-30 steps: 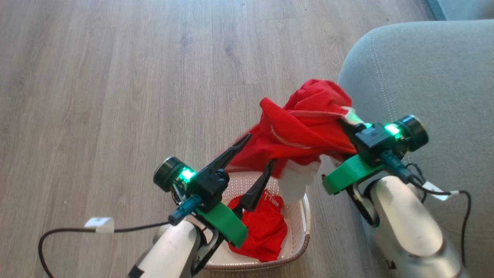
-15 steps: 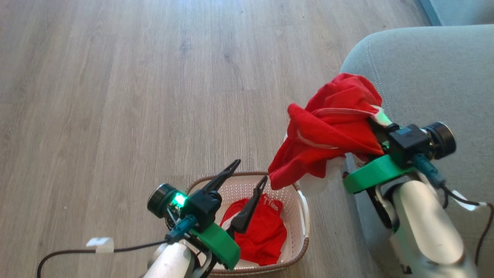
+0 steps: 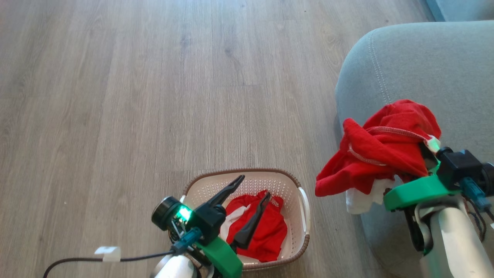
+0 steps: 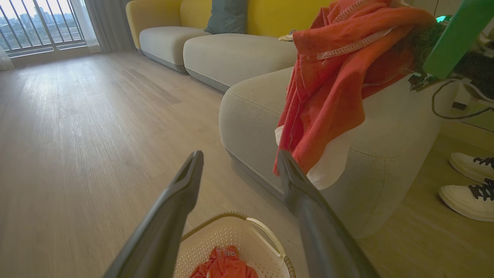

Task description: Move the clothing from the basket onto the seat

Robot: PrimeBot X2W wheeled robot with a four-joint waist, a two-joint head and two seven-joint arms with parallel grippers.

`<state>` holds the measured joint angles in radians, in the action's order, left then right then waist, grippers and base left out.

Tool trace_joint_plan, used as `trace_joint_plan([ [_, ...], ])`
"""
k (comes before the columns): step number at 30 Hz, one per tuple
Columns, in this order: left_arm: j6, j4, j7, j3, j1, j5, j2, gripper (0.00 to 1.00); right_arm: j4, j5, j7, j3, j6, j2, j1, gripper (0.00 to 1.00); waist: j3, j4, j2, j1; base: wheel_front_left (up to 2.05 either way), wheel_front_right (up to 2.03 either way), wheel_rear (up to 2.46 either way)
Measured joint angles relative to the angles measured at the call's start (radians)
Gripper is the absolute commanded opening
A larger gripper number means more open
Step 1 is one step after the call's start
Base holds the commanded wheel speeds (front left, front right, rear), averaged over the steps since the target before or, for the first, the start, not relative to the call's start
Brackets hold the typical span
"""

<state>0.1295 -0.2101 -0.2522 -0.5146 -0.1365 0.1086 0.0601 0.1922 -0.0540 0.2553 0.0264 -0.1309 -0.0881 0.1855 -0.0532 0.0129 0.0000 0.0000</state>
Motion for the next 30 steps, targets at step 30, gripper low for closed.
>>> trace_joint_plan([
  [30,0.000,-0.058,0.000,-0.002,0.032,0.021,0.001,1.00,0.006,-0.011,0.000,0.037,0.000,0.021,-0.034,0.00,0.013,0.009,0.0000,0.0000,0.00,0.00,0.00],
])
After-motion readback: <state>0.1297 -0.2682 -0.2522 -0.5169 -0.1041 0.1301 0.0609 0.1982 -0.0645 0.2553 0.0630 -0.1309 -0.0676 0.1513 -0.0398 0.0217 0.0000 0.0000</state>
